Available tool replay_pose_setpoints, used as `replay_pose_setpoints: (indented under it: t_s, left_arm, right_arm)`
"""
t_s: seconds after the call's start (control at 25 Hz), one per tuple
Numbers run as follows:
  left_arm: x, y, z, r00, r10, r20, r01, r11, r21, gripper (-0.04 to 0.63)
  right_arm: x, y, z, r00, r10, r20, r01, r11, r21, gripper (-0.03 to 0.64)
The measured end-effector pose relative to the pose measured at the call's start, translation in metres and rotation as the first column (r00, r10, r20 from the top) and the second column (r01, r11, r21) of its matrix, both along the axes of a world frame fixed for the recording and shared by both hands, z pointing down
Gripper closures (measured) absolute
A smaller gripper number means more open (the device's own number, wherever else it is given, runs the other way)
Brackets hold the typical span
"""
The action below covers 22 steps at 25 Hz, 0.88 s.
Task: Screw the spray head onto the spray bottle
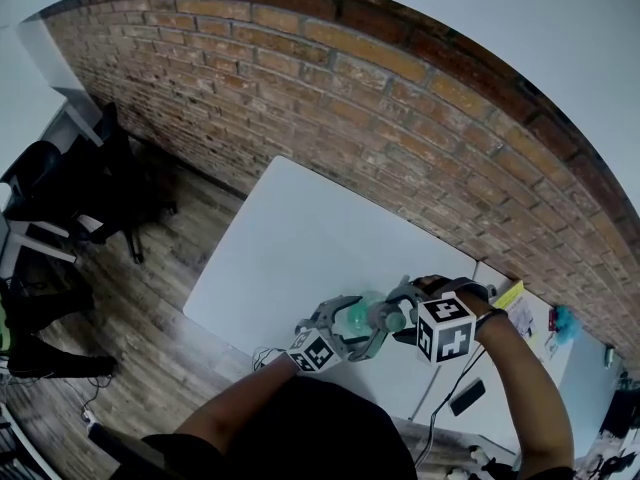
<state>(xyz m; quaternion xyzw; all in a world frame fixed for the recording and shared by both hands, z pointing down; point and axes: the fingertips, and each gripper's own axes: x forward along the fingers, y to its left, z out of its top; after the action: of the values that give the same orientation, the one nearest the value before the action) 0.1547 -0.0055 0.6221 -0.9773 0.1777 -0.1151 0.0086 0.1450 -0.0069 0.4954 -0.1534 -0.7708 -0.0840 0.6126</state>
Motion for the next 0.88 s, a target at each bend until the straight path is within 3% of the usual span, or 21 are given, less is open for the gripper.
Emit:
replay_pose_setpoints:
  t_s: [0.24, 0.44, 0.88]
  left_arm:
    - [0.003, 0.001, 0.007, 0.999, 0.046, 0.023, -0.046, 0.999, 0.020, 0.124]
    - [0.002, 0.007, 0.019, 0.995, 0.077, 0.070, -0.080, 0.996, 0.046, 0.089]
    - [-0.002, 0.001, 0.030, 0.997, 0.057, -0.043, -0.057, 0.998, -0.009, 0.084]
  right_arm:
    - [0.005, 0.002, 0.010, 0.990, -0.118, -0.078, 0.122, 0.991, 0.054, 0.357]
    - [0.001, 0.003, 0.018, 0.982, -0.161, -0.098, 0.168, 0.983, 0.073, 0.357]
    - [0.000, -0.003, 0.020, 0.998, 0.052, -0.025, -0.050, 0.998, 0.047, 0.357]
